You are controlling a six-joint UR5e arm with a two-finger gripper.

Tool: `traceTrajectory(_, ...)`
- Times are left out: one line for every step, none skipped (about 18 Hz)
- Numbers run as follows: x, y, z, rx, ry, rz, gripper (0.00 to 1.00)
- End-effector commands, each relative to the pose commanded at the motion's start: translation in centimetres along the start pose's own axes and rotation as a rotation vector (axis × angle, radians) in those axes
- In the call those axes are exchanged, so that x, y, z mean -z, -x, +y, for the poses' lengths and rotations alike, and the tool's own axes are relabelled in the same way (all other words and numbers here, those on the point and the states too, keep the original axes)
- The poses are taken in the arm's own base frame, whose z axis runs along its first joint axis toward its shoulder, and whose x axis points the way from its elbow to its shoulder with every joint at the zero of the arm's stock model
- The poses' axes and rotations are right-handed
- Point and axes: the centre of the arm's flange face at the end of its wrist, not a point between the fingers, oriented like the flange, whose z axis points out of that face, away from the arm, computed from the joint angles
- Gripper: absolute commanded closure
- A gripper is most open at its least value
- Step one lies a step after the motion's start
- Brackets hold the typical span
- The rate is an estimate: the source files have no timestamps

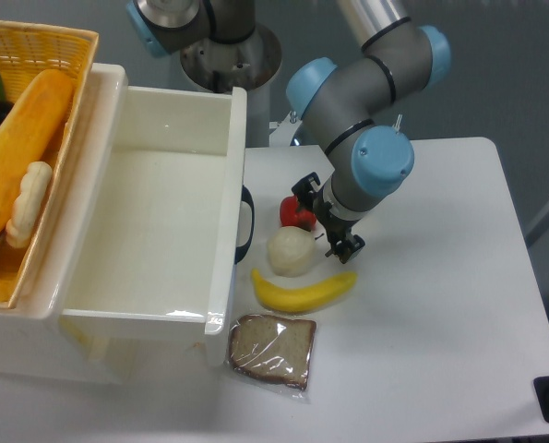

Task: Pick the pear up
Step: 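Lower the gripper down around the white pear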

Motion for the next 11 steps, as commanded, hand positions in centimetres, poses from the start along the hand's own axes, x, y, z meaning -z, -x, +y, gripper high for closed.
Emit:
traceTrajectory(-0.1, 0.0, 0.0, -0.001, -0.002, 0.002, 0.0)
traceTrajectory(-0.1, 0.0, 0.0, -0.001, -0.003, 0.002, 0.0)
traceTrajectory(-0.3, 0.0, -0.1, -0.003, -0.003, 0.005, 0.0)
traceTrajectory(-0.5, 0.2, -0.1, -0.001, -0.003, 0.008, 0.0)
traceTrajectory(-0.7, 0.2, -0.3, -0.004, -0.002, 0.011, 0.0)
traceTrajectory(-1.0, 0.3, -0.3, -0.003, -0.001, 0.017, 0.0)
traceTrajectory(-1.6, 0.3, -0.5, 0.002, 0.0, 0.03, 0.0)
traceTrajectory(-2.4, 0.1, -0.8, -0.001, 0.002, 0.045, 0.0)
traceTrajectory(-2.7, 0.0, -0.8, -0.002, 0.002, 0.052, 0.0)
traceTrajectory(-2.7, 0.0, -0.8, -0.002, 0.003, 0.053, 0.0)
traceTrajectory(-2.8, 0.0, -0.8, -0.002, 0.003, 0.053, 0.0)
